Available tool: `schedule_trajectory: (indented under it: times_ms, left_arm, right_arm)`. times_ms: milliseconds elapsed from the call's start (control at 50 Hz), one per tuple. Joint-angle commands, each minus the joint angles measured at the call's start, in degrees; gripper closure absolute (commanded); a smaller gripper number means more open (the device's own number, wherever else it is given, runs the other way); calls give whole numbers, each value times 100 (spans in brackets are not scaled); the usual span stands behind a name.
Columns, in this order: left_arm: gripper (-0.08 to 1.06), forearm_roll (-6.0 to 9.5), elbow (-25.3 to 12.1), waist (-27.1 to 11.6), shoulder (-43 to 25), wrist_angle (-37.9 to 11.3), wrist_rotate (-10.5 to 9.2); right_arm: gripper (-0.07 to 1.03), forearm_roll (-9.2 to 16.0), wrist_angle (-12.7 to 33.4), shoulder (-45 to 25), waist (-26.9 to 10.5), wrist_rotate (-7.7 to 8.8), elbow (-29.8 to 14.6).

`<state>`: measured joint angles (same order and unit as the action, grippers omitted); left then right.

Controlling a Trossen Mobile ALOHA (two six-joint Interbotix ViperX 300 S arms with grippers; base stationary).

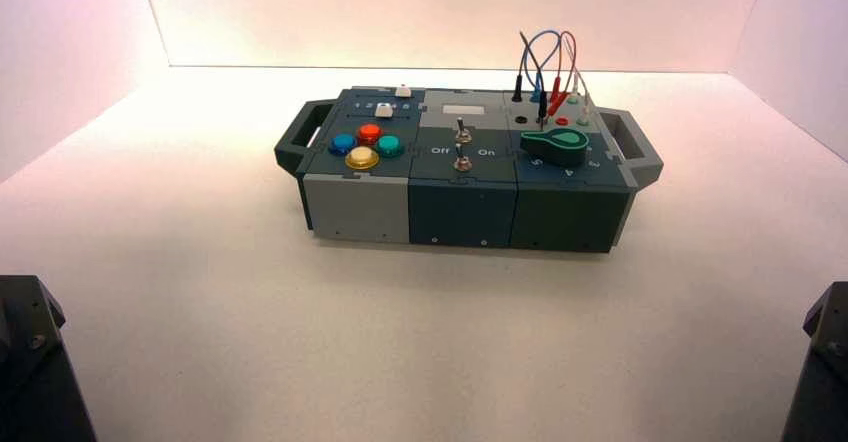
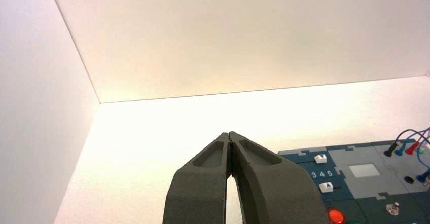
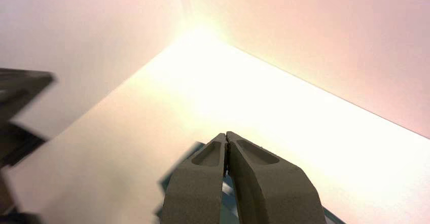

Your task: Move the right gripper to the left.

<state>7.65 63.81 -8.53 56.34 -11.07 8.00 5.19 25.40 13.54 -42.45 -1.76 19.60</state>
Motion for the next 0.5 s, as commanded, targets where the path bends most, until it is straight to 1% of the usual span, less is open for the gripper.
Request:
schedule_trajectory:
  times_ms: [20, 60, 120, 200, 500]
  left_arm:
    - [101, 0, -149, 18, 35, 18, 18]
    - [101, 0, -141, 18, 44, 18, 18]
    - [101, 0, -132, 18, 35, 18, 18]
    - [101, 0, -141, 18, 18, 18, 18]
    - [101, 0, -141, 18, -26, 9, 18]
  right_arm:
    - [99, -26, 448, -659, -325, 26, -1178]
    - [99, -44, 694, -870, -360, 35, -1477]
    - [99, -44, 984, -1055, -369, 26, -1723]
    - [99, -44, 1213, -1187, -369, 35, -1846]
    - [99, -53, 1213, -1055, -369, 26, -1512]
